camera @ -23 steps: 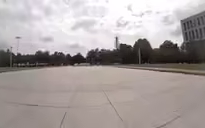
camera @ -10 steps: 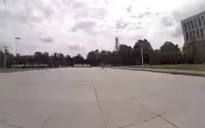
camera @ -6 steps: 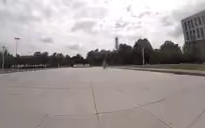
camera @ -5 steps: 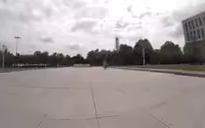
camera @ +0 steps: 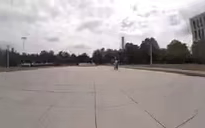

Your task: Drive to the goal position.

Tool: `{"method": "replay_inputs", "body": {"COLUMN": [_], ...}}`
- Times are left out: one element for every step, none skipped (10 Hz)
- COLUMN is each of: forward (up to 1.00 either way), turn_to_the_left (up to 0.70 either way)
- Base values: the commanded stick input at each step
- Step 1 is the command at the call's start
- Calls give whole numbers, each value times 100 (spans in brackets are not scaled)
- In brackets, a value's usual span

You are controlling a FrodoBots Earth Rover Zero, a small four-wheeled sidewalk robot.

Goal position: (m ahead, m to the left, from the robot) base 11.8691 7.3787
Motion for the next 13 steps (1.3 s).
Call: {"method": "replay_inputs", "body": {"forward": [100,100,100,100,100,100,100,100,100,100,100,100,100], "turn_to_the_left": [0,1,2,1,0,0,0,0,2,3,3,3,3]}}
